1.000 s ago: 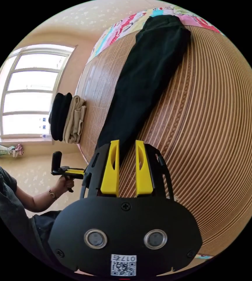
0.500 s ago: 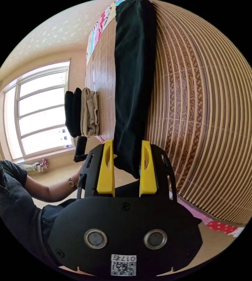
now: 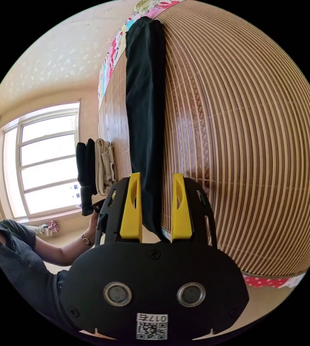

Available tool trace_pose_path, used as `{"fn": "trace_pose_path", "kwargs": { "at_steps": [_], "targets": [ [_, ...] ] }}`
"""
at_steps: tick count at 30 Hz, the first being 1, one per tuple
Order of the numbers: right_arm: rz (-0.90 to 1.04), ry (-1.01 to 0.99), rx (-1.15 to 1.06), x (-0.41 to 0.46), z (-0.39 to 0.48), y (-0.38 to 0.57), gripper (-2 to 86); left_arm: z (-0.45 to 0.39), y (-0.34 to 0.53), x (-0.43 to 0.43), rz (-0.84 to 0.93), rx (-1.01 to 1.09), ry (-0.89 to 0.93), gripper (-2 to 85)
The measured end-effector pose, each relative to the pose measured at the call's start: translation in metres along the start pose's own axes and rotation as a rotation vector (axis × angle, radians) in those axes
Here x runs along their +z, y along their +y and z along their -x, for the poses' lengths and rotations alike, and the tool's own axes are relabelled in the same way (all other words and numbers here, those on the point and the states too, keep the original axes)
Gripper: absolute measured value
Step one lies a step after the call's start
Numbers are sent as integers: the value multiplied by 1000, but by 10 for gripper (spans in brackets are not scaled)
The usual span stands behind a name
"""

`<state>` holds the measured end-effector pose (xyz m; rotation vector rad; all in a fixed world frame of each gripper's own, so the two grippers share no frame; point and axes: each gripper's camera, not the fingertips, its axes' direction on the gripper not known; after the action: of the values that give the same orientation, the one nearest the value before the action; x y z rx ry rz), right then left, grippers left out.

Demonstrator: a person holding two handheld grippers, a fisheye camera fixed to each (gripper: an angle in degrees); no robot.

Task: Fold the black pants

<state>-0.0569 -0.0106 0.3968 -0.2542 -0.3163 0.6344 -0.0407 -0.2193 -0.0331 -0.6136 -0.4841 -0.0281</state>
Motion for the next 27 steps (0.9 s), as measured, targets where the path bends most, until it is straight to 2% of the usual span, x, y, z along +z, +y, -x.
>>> {"fn": "trace_pose_path", "kwargs": {
  "at_steps": [3, 5, 7, 8, 12, 13, 15, 18, 21, 24, 27],
  "targets": [
    [57, -14, -15, 27, 0, -7, 111, -13, -15, 33, 111, 58, -92, 84],
    [129, 107, -97, 45, 13, -1, 82, -21, -3, 34, 67, 54, -142, 37],
    [158, 328, -209, 51, 30, 18, 49, -27, 16, 45, 89, 14, -20, 5],
    [160, 331, -209, 48, 29, 22, 45, -34, 30, 56, 124, 23, 32, -3],
    [206, 176, -88, 12, -3, 48, 37, -54, 63, 80, 294, 23, -20, -5],
    [203, 169, -76, 0, -11, 54, 35, -53, 64, 76, 272, 20, 5, -4],
    [158, 198, -78, -19, -21, 57, 33, -46, 51, 46, 97, 0, 137, 10],
    [70, 137, -44, -44, -44, 39, 80, -33, 7, 21, -21, -10, 178, 83],
    [5, -19, -53, -50, -61, 3, 118, -33, -54, 20, 3, 34, 221, 125],
    [-7, -40, -72, -37, -64, -38, 124, -48, -106, 22, 11, 99, 250, 130],
    [2, -119, -34, -17, -68, -66, 105, -63, -137, 35, 95, 109, 183, 81]
  ]
}}
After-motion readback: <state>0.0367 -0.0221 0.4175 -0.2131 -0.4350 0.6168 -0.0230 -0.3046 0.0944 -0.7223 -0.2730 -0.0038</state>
